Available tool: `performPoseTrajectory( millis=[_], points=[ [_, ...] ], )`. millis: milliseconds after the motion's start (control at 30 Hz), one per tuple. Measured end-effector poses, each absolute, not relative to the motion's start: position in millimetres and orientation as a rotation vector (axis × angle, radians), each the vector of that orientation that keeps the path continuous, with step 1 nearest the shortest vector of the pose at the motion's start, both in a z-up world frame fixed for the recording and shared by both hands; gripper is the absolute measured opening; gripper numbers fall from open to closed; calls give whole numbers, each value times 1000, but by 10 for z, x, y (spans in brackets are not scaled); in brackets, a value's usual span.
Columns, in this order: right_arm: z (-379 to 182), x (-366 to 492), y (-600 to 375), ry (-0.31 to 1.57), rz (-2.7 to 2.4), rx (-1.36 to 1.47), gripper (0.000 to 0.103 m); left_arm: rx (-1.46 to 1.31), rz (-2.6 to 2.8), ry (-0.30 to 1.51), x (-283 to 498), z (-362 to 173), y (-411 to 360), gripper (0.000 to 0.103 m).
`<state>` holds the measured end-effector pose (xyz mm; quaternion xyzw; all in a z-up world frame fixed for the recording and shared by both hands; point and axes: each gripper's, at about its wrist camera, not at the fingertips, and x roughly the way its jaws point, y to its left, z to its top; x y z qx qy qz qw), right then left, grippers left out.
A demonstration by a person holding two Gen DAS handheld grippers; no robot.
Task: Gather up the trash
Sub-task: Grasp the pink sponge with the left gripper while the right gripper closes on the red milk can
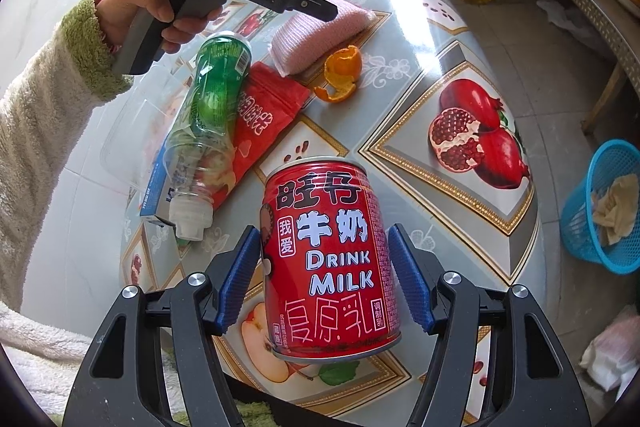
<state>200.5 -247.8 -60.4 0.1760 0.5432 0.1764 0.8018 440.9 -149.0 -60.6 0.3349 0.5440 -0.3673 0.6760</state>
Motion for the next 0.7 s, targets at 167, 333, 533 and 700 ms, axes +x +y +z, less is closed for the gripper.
performPoseTrajectory(
  millis=[167,333,533,700],
  points=[
    [-610,2002,-2499,1162,382,384,62,786,-782,1253,4406,-775,-1526,97],
    [-613,1999,-2519,1161,383,385,62,767,-757,1293,4425,-853,-1561,97],
    [-609,1981,-2532,1157,380,388,62,729,-753,1323,4420,-831,-1569,82],
    [-607,1965,-2543,1155,375,393,62,708,-760,1322,4394,-795,-1550,80]
  ],
)
